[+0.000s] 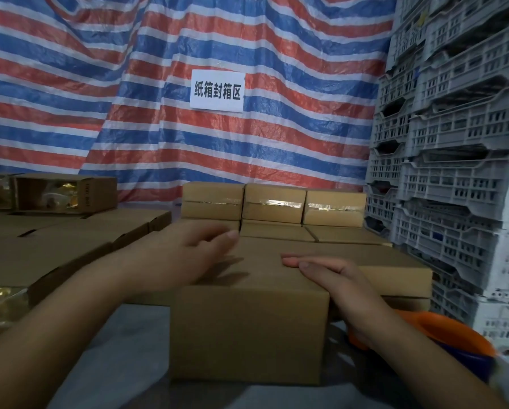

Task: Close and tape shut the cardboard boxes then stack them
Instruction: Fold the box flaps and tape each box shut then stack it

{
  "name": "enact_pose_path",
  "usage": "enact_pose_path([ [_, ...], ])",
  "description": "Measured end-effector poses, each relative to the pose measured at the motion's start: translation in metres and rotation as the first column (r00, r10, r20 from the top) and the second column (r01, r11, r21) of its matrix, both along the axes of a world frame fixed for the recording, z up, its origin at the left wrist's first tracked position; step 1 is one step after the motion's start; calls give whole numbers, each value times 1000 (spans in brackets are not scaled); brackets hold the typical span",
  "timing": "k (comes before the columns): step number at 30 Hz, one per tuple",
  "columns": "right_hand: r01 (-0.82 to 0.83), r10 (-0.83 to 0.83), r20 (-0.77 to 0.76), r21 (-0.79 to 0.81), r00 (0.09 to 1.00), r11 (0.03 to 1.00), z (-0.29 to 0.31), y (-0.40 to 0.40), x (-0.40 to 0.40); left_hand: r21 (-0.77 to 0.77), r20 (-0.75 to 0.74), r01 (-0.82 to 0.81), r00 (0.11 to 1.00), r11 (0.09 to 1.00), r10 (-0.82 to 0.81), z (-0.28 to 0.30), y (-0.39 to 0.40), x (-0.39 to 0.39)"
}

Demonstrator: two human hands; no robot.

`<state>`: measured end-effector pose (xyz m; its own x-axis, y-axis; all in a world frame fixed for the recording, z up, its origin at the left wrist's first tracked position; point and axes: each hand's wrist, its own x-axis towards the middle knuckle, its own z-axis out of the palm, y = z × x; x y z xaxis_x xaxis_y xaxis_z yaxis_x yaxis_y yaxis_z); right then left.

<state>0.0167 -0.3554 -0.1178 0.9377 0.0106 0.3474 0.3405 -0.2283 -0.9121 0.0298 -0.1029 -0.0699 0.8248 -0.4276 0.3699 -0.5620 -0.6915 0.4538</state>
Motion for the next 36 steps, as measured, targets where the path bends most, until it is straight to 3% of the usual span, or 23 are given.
enact_pose_path([
  [4, -17, 17, -14, 16, 1000, 1000, 0, -1, -1, 382, 62, 14, 997, 924, -41, -11, -27, -13],
  [6, -25, 25, 0, 12, 1000, 1000, 0, -1, -1, 492, 103, -17, 994, 870, -39, -17, -36, -20],
  [11, -35, 34, -3, -80, 999, 996, 6, -2, -4, 461, 179, -71, 984, 884, -14, -21, -35, -25],
  [14, -51, 60, 26, -272, 998, 961, 10, -9, -8, 457, 161, -52, 987, 888, -25, -21, -35, -23],
  [17, 109, -49, 136, -474, 989, 874, 12, -27, -17, 423, 114, -31, 993, 906, -19, -22, -34, -19],
  [19, 329, -188, 280, -649, 942, 685, 11, -43, -25, 407, 109, -26, 994, 913, -20, -23, -34, -18],
  [22, 517, -370, 419, -827, 829, 221, -1, -65, -38, 404, 117, -47, 993, 913, -1, -23, -35, -17],
  [24, 514, -441, 442, -856, 781, 51, -15, -78, -45, 405, 105, -48, 994, 913, 6, -22, -35, -19],
  [26, 487, -494, 438, -873, 751, -33, -27, -89, -51, 412, 106, -52, 994, 910, 9, -21, -34, -21],
  [33, 500, -505, 417, -865, 756, 34, -47, -106, -49, 449, 63, -32, 998, 893, 4, -15, -35, -25],
  [36, 502, -486, 415, -863, 769, 56, -46, -108, -47, 380, -8, 1, 1000, 925, 3, -12, -34, -25],
])
